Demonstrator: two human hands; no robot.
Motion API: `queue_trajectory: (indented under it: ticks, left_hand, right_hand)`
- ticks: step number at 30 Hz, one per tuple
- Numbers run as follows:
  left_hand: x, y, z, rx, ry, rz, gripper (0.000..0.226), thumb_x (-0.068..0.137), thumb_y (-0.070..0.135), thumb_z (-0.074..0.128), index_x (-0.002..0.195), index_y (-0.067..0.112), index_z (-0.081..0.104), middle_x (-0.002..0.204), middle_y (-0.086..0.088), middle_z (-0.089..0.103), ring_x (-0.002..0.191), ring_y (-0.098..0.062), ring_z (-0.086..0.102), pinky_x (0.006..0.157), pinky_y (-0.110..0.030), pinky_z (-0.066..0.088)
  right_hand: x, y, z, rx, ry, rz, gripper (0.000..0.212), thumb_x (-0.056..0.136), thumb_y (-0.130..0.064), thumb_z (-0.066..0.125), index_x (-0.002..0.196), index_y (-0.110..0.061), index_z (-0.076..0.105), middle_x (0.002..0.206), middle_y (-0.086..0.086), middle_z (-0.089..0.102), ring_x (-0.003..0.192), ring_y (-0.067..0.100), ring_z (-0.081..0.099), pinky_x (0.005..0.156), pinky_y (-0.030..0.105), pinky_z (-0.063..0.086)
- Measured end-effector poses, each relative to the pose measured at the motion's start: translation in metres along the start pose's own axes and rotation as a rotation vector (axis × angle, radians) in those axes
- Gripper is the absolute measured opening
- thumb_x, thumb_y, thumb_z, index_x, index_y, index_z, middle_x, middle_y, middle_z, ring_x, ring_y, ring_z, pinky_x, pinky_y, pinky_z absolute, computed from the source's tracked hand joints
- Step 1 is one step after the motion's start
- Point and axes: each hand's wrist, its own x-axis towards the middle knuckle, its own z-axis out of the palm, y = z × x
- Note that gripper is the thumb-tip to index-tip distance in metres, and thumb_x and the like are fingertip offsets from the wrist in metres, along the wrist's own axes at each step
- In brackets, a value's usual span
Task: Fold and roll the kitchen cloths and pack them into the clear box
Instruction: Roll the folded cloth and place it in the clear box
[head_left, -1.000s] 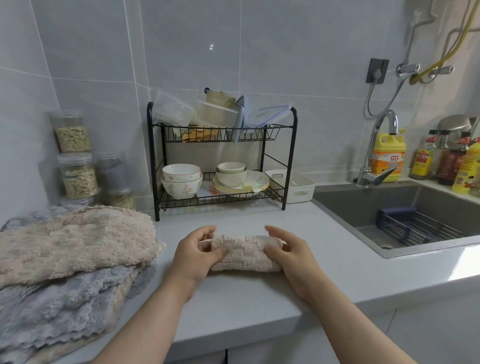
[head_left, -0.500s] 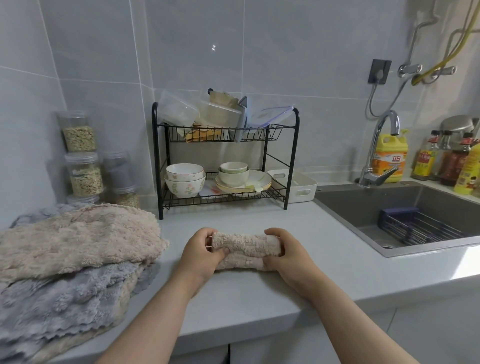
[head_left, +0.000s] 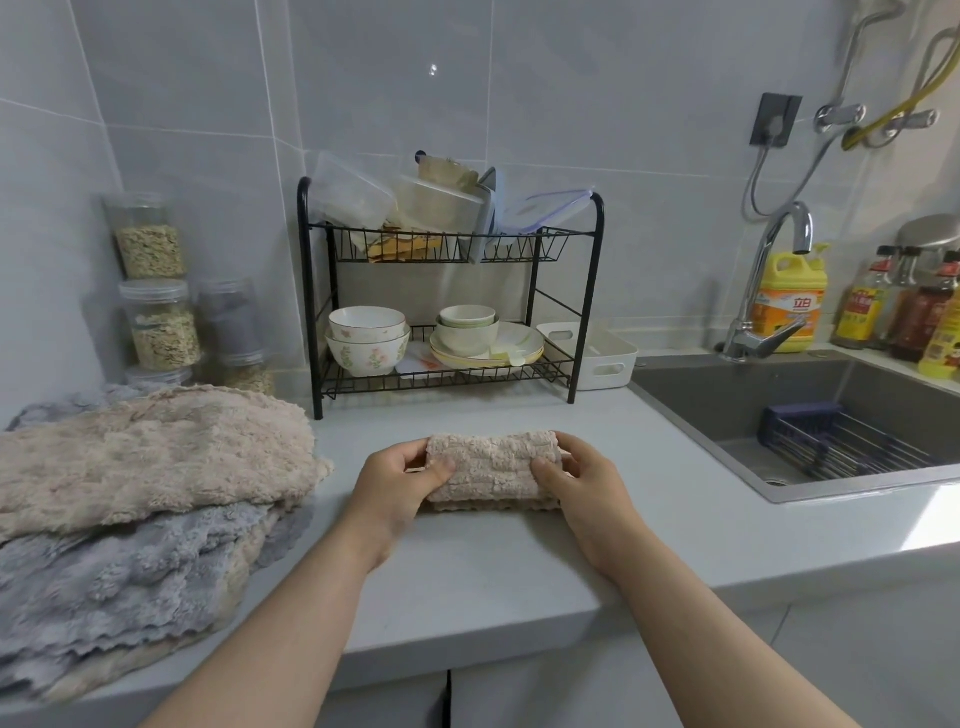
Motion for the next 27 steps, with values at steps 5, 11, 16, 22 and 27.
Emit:
queue_trajectory:
  ticks: [5, 11, 16, 22, 27]
  left_hand:
    - [-0.005, -0.001, -0.001, 0.105, -0.018, -0.008, 0.013, 0.089, 0.015, 0.067, 0.102, 0.012, 0.071, 0.08, 0.012, 0.07, 0.079, -0.009, 0.063, 0.077, -0.025, 0.047]
    - [-0.009, 0.0, 0.001, 0.349, 0.01, 0.004, 0.024, 0.095, 0.028, 0.058, 0.073, 0.019, 0.062, 0.062, 0.009, 0.061, 0.06, -0.015, 0.054, 0.063, -0.033, 0.043]
    - [-0.009, 0.002, 0.002, 0.277, 0.038, -0.068, 0.018, 0.091, 0.022, 0.064, 0.107, 0.03, 0.067, 0.099, 0.015, 0.073, 0.095, -0.003, 0.066, 0.093, -0.031, 0.051]
    - [-0.008, 0.012, 0.006, 0.337, 0.081, -0.153, 0.024, 0.088, 0.015, 0.067, 0.09, 0.038, 0.066, 0.085, 0.013, 0.072, 0.08, -0.006, 0.066, 0.076, -0.03, 0.05]
    - [-0.001, 0.023, 0.006, 0.358, 0.054, -0.295, 0.02, 0.086, 0.012, 0.068, 0.09, 0.032, 0.067, 0.081, 0.011, 0.072, 0.075, -0.002, 0.064, 0.07, -0.021, 0.047]
  right_hand:
    - [-0.004, 0.0, -0.004, -0.095, -0.039, -0.029, 0.017, 0.097, -0.026, 0.056, 0.107, -0.028, 0.07, 0.098, -0.003, 0.074, 0.094, 0.014, 0.068, 0.087, 0.029, 0.05]
    - [-0.003, 0.006, -0.006, -0.179, 0.001, -0.004, 0.012, 0.095, -0.032, 0.058, 0.102, -0.037, 0.066, 0.093, -0.006, 0.072, 0.089, 0.009, 0.064, 0.076, 0.019, 0.047]
    - [0.001, 0.01, -0.007, -0.207, 0.008, 0.092, 0.033, 0.091, -0.027, 0.063, 0.119, -0.044, 0.056, 0.094, -0.016, 0.066, 0.082, -0.004, 0.061, 0.071, 0.012, 0.043]
    - [0.002, -0.003, -0.007, -0.188, 0.031, 0.245, 0.032, 0.089, -0.019, 0.067, 0.114, -0.04, 0.062, 0.09, -0.016, 0.069, 0.085, -0.002, 0.064, 0.079, 0.016, 0.046]
    - [0.008, -0.024, -0.003, -0.234, 0.021, 0.43, 0.03, 0.091, -0.018, 0.064, 0.116, -0.034, 0.061, 0.1, -0.011, 0.07, 0.091, -0.003, 0.063, 0.081, 0.012, 0.047]
